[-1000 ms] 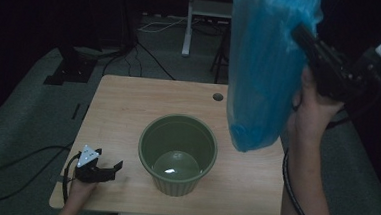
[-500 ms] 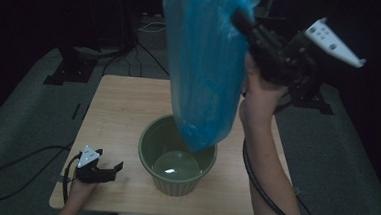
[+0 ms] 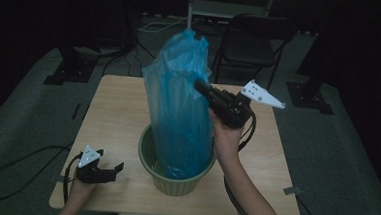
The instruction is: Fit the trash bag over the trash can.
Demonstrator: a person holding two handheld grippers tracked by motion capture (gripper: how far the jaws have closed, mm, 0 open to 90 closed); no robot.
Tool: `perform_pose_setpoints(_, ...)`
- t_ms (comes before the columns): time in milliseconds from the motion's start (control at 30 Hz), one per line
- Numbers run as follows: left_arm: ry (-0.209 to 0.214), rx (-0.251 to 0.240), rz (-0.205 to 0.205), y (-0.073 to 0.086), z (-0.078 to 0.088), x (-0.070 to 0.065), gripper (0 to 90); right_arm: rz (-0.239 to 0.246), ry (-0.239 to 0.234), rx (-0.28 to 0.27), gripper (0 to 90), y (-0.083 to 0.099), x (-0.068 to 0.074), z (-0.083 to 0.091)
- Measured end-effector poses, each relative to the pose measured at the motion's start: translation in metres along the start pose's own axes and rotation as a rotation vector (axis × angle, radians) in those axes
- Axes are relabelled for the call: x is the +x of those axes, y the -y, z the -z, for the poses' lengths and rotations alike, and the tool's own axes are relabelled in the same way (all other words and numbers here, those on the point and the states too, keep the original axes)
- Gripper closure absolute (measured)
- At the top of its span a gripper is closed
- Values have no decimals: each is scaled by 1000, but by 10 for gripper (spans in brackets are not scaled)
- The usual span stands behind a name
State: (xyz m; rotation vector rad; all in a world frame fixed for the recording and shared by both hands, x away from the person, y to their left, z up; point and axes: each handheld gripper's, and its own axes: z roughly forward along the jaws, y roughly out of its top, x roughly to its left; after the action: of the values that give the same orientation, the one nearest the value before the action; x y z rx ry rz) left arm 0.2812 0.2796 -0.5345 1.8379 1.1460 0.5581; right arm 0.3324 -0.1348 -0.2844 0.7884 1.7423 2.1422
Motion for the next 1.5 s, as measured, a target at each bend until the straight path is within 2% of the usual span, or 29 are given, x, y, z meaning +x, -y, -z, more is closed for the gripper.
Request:
perform_pose_setpoints(100,1,0,3,0,0,0,15,-29,-8,49,898,19,-7,8)
perform_pose_setpoints(233,6,4,8,-1,0,-2,15,-52,-17,126,897,44,-9,20)
perform_pose_setpoints(367,14,9,0,-2,-1,-4,15,-71,-38,181,897,64,-9,34)
perform_pose_setpoints(400,14,9,0,-2,-1,-4,15,-71,-38,181,897,64,-9,34)
perform_pose_setpoints(433,21,14,0,-4,0,-6,15,-83,-40,192,896,73,-9,41)
perform_pose_setpoints(533,38,9,10,-10,3,-7,15,-84,-11,204,896,82,-8,51)
perform_pose_setpoints(633,59,-1,29,-17,6,-8,15,-86,1,221,894,87,-9,56)
perform_pose_setpoints(700,67,-10,28,-21,9,-9,15,-95,10,225,892,89,-10,58)
perform_pose_setpoints(767,72,-22,2,-35,19,-12,15,-102,22,223,892,89,-12,59)
perform_pose_setpoints(867,85,-39,-9,-53,31,-15,15,-98,25,214,892,86,-12,57)
perform_pose_setpoints(900,85,-39,-9,-53,31,-15,15,-98,25,214,892,86,-12,57)
perform_pose_setpoints(1000,107,-57,-20,-79,46,-20,15,-82,19,203,892,80,-11,54)
perform_pose_setpoints(1133,181,-90,-21,-118,58,-29,16,-60,16,196,891,74,-7,49)
perform_pose_setpoints(1167,181,-90,-21,-118,58,-29,16,-60,16,196,891,74,-7,49)
perform_pose_setpoints(1200,208,-91,-36,-136,59,-36,16,-59,8,193,891,72,-6,47)
perform_pose_setpoints(1300,292,-81,-42,-160,55,-49,15,-46,-3,189,881,68,-2,43)
perform_pose_setpoints(1333,315,-77,-43,-166,54,-54,15,-44,-5,190,881,67,0,42)
perform_pose_setpoints(1367,315,-77,-43,-166,54,-54,16,-44,-5,190,881,67,0,42)
perform_pose_setpoints(1400,352,-71,-54,-176,50,-63,16,-40,-5,194,881,67,1,41)
perform_pose_setpoints(1500,395,-64,-64,-186,44,-75,16,-34,-10,192,881,66,2,39)
